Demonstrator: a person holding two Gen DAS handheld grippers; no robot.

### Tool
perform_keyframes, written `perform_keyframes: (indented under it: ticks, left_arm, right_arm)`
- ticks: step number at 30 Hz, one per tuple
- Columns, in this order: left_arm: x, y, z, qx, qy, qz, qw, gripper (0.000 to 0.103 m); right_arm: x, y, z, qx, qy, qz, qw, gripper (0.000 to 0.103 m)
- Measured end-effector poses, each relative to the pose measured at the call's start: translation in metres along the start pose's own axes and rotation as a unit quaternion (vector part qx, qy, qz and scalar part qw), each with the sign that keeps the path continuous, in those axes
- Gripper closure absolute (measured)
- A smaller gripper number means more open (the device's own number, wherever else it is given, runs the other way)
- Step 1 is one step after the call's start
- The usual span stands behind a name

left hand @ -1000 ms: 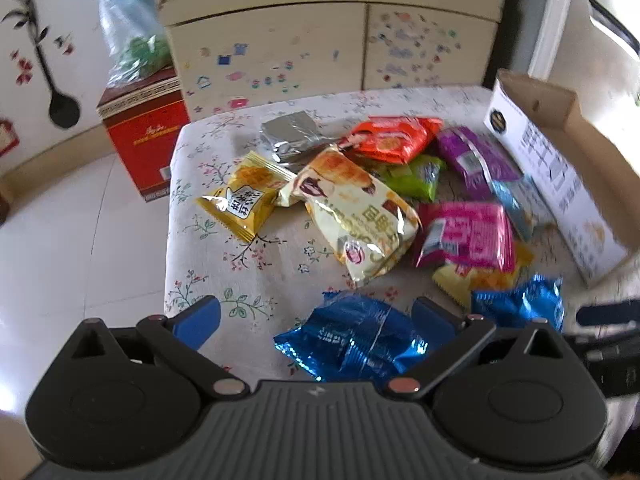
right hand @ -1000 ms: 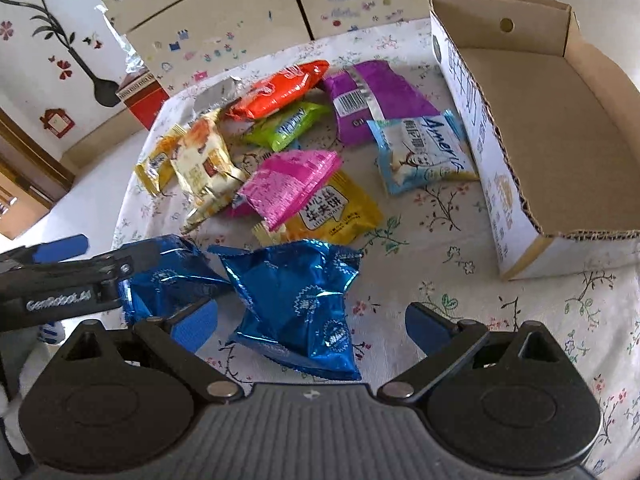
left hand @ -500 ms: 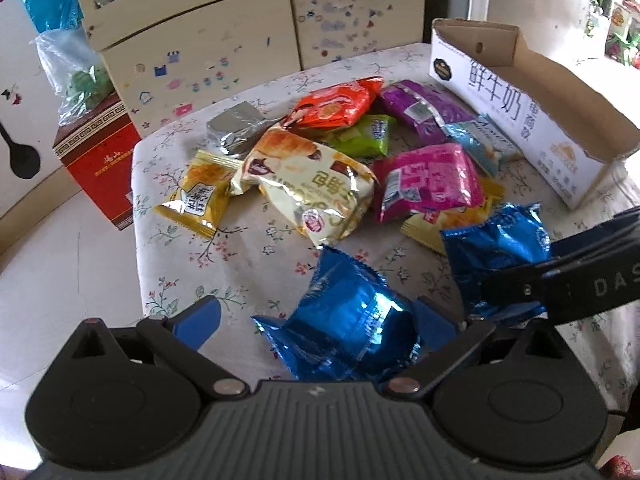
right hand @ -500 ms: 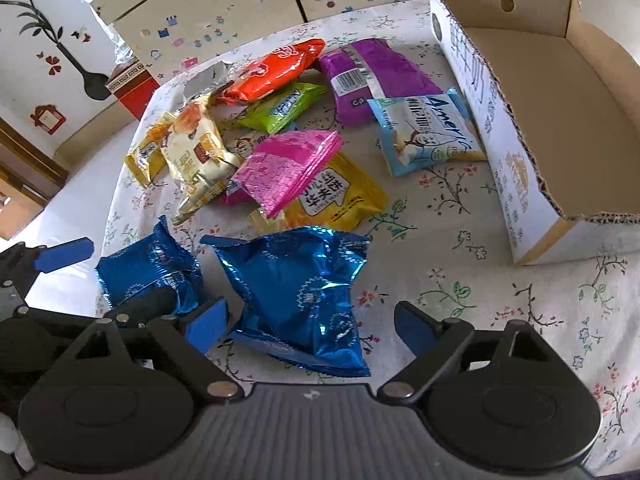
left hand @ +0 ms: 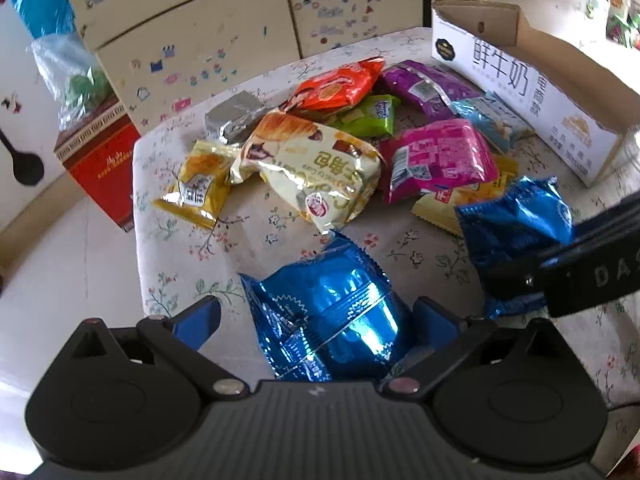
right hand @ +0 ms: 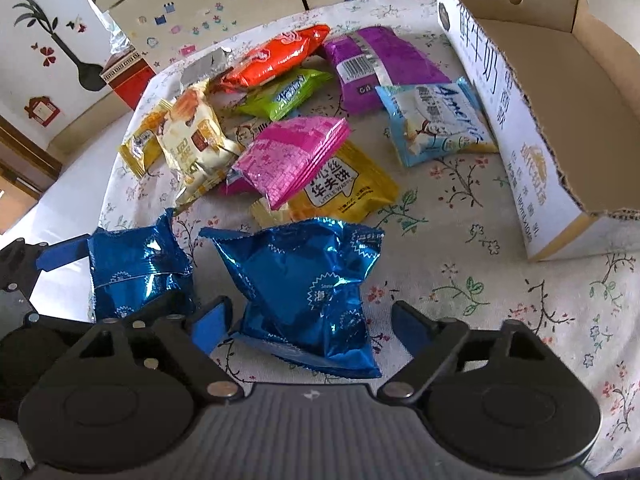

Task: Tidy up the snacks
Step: 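Grasp a blue foil packet with the left tool while the right tool grasps another blue foil packet, then carry both blue foil packets into the cardboard box and open both tools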

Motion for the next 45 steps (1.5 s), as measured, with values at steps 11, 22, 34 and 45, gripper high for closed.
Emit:
perform_keyframes:
  ticks: [11, 22, 34, 45]
  left_arm:
    - [0.012, -0.004, 0.001, -0.005, -0.024, -0.059, 0.998, 0.033]
    - [0.019, 0.0, -0.015, -0.04, -0.025, -0.102, 0.9937, 0.046]
    - [0.005, 0.02, -0.027, -0.084, -0.035, -0.115, 0.9891, 0.055]
    - [0.0, 0.027, -0.033, -0.106, -0.056, -0.142, 0.9825, 0.059]
  right_arm:
    - [-0.003, -0.003, -0.007, -0.015, 0.019, 0.003, 1.0, 0.037]
    - [-0.009, 0.0, -0.022, -0.04, 0.036, 0.01, 0.999, 0.037]
    - [-0.011, 0.005, -0.043, -0.081, 0.032, 0.011, 0.996, 0.037]
    - [-0.025, 0.008, -0.055, -0.096, 0.031, 0.035, 0.994, 0.037]
Point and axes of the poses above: each gripper's, at about its wrist camera, not at the fingertips, and z roughly the way its jaws point, x to its left, y to its top, the point moved 2 cm from there along z, roughly the way its jaws point, and after that the axes turned 15 degrees about -y, right-handed, at the moved point
